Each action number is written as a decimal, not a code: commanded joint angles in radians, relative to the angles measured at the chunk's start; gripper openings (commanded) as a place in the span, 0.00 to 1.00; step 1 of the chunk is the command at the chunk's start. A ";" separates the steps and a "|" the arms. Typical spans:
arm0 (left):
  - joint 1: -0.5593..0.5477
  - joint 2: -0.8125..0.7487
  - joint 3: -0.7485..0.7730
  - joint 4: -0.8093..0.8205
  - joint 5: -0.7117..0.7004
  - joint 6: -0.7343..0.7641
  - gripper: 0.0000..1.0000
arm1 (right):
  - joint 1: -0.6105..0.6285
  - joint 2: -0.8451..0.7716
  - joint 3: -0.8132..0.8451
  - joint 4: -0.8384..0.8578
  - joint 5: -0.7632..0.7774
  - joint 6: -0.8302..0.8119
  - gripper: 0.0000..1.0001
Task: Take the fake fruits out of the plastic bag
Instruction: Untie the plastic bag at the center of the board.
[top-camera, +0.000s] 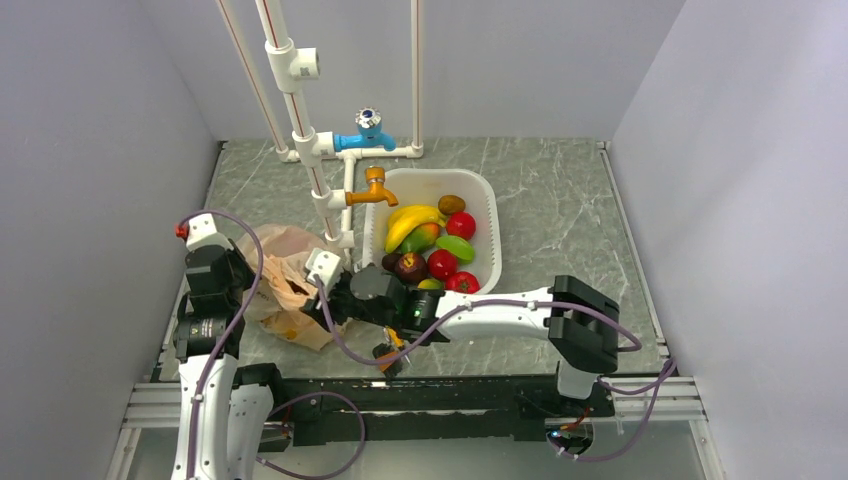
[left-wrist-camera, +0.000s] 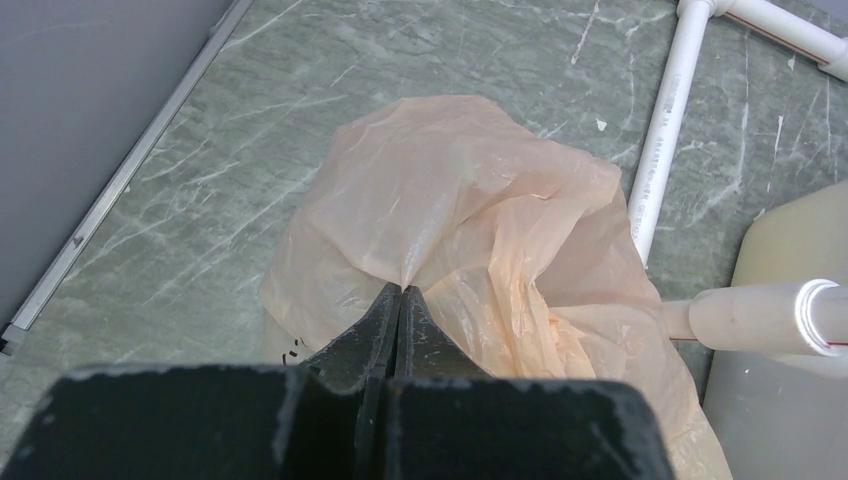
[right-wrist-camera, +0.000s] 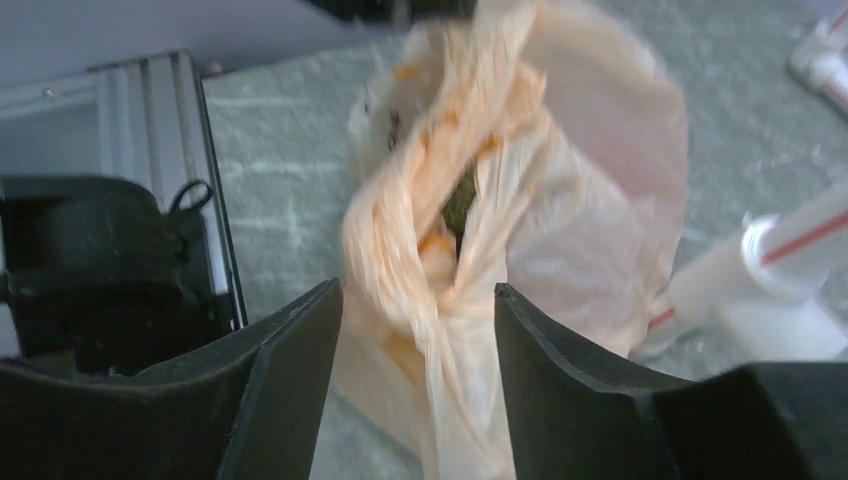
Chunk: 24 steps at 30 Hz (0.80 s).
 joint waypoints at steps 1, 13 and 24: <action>0.000 0.004 0.004 0.027 0.022 0.013 0.00 | -0.004 0.038 0.146 -0.066 -0.077 -0.062 0.68; -0.008 -0.012 -0.001 0.028 0.003 0.014 0.00 | 0.017 0.160 0.301 -0.128 -0.037 -0.007 0.78; -0.008 -0.016 0.002 0.024 0.004 0.013 0.00 | 0.027 0.167 0.206 -0.028 0.255 0.028 0.60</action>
